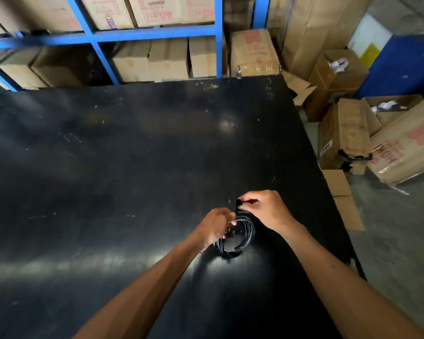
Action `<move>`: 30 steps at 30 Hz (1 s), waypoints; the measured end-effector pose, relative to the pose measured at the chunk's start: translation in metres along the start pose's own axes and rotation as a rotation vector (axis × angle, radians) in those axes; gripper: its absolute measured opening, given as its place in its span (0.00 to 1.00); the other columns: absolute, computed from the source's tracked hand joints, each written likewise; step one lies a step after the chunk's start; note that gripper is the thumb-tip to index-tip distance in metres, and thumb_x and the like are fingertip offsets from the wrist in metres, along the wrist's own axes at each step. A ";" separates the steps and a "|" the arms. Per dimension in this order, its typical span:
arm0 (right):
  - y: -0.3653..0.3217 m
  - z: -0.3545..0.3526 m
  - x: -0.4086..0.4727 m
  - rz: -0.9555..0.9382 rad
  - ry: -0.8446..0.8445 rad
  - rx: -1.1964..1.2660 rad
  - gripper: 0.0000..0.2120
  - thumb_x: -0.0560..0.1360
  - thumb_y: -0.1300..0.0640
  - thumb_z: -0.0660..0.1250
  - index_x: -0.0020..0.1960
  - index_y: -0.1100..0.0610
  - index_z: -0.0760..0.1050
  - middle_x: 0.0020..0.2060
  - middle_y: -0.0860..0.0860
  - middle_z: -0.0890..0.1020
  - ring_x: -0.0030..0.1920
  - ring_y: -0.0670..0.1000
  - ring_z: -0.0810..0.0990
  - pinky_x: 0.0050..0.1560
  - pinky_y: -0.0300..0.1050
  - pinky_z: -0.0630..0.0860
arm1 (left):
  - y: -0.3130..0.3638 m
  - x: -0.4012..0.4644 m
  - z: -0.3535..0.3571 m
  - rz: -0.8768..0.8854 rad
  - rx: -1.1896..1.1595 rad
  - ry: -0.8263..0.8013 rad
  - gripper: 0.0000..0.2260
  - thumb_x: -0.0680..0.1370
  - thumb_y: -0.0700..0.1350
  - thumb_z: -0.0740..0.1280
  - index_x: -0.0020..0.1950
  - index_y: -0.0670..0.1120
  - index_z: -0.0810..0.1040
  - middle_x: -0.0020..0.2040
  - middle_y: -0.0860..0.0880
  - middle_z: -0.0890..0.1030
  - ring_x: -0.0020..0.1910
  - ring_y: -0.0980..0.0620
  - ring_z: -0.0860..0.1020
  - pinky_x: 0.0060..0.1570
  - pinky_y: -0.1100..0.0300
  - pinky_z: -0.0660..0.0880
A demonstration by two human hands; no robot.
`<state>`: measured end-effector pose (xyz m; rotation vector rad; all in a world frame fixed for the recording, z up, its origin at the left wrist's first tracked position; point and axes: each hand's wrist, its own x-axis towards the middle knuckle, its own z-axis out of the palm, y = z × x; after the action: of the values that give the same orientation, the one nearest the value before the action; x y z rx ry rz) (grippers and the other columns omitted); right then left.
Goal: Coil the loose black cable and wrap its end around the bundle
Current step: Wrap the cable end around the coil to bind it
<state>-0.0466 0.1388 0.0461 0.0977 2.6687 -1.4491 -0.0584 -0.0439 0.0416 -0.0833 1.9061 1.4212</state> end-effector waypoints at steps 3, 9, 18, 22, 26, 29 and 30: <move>-0.011 -0.008 -0.011 0.038 -0.097 0.066 0.07 0.73 0.61 0.76 0.49 0.53 0.88 0.44 0.48 0.89 0.47 0.44 0.87 0.56 0.51 0.82 | 0.008 -0.014 -0.005 0.033 0.026 0.007 0.13 0.83 0.42 0.61 0.38 0.46 0.75 0.31 0.51 0.72 0.29 0.54 0.69 0.31 0.60 0.65; -0.034 -0.015 -0.029 0.132 -0.246 0.182 0.09 0.73 0.55 0.68 0.48 0.49 0.87 0.46 0.50 0.89 0.50 0.49 0.87 0.59 0.57 0.81 | 0.012 -0.034 -0.010 0.064 0.078 -0.010 0.13 0.84 0.43 0.60 0.40 0.43 0.76 0.31 0.48 0.69 0.28 0.52 0.67 0.32 0.57 0.67; -0.041 -0.003 -0.056 -0.146 -0.124 -0.085 0.14 0.75 0.62 0.71 0.58 0.50 0.85 0.44 0.49 0.88 0.42 0.52 0.86 0.44 0.56 0.82 | 0.020 -0.054 -0.017 0.135 0.312 0.041 0.08 0.82 0.50 0.59 0.45 0.51 0.73 0.34 0.50 0.76 0.32 0.52 0.73 0.34 0.57 0.69; -0.044 -0.001 -0.062 -0.289 -0.027 -0.145 0.09 0.76 0.65 0.72 0.54 0.58 0.87 0.50 0.50 0.86 0.45 0.44 0.84 0.46 0.39 0.80 | 0.023 -0.062 -0.015 0.100 0.154 0.011 0.14 0.84 0.46 0.59 0.42 0.44 0.77 0.32 0.48 0.73 0.26 0.56 0.69 0.28 0.62 0.67; -0.049 -0.006 -0.069 -0.429 0.058 -0.205 0.07 0.74 0.65 0.76 0.51 0.58 0.87 0.49 0.50 0.84 0.47 0.44 0.84 0.48 0.34 0.80 | 0.030 -0.068 -0.019 0.036 -0.052 -0.065 0.12 0.84 0.44 0.59 0.48 0.40 0.79 0.31 0.49 0.71 0.28 0.54 0.68 0.30 0.60 0.66; -0.053 -0.008 -0.074 -0.488 0.066 -0.214 0.09 0.74 0.66 0.75 0.53 0.58 0.87 0.50 0.49 0.84 0.47 0.43 0.84 0.49 0.34 0.80 | 0.036 -0.073 -0.019 0.030 -0.115 -0.097 0.11 0.84 0.43 0.59 0.49 0.39 0.78 0.32 0.49 0.72 0.28 0.54 0.67 0.31 0.59 0.66; -0.054 -0.010 -0.075 -0.502 0.063 -0.223 0.09 0.75 0.65 0.75 0.54 0.57 0.87 0.51 0.49 0.84 0.48 0.43 0.83 0.49 0.34 0.80 | 0.038 -0.074 -0.020 0.040 -0.099 -0.095 0.11 0.84 0.43 0.59 0.48 0.39 0.77 0.32 0.48 0.71 0.29 0.54 0.68 0.31 0.59 0.66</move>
<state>0.0219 0.1169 0.1054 -0.5917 3.0257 -1.2475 -0.0325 -0.0731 0.1179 -0.0246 1.7692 1.5193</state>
